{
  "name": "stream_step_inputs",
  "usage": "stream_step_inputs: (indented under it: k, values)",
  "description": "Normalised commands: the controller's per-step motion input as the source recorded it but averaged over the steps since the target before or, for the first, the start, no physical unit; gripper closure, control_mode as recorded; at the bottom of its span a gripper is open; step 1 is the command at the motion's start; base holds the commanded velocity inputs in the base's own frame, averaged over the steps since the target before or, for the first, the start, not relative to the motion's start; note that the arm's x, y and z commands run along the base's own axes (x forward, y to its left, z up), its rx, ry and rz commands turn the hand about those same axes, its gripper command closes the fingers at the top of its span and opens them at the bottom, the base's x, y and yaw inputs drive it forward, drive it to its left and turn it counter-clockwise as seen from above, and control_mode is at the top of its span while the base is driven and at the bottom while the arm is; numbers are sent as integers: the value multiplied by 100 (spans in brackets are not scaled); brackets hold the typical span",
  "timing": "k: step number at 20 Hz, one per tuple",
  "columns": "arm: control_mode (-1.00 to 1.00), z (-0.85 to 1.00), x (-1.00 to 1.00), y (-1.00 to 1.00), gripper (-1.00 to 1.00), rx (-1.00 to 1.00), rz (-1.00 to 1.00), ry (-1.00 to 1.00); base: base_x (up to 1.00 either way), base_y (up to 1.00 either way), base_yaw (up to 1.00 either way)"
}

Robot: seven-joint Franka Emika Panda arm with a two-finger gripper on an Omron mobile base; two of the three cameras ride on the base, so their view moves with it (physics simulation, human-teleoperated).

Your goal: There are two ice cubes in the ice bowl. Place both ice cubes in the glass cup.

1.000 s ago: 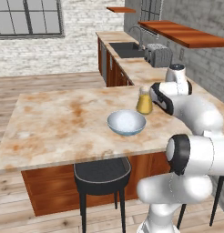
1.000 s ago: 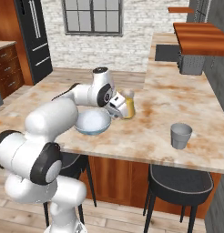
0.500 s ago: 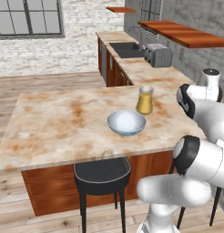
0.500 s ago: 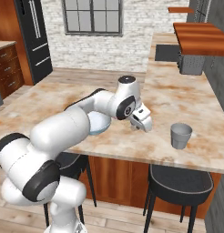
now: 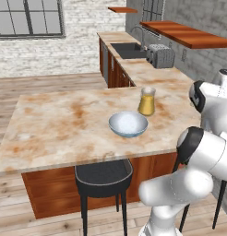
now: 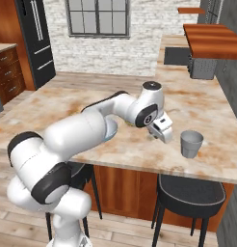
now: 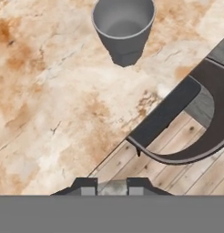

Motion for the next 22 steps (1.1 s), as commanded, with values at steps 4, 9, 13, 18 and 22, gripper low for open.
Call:
stream_step_inputs:
  k: [4, 9, 13, 18, 22]
  values:
    - [-100, 0, 20, -58, 100, 0, 0, 0, 0, 0, 0]
    - [-100, 0, 32, -62, 100, 0, 0, 0, 0, 0, 0]
    - [-100, 0, 60, -55, 100, 0, 0, 2, 0, 0, 0]
    - [-100, -1, 60, -49, 100, 0, 0, 1, 0, 0, 0]
    - [-100, -3, 51, -54, 100, 0, 0, 0, 0, 0, 0]
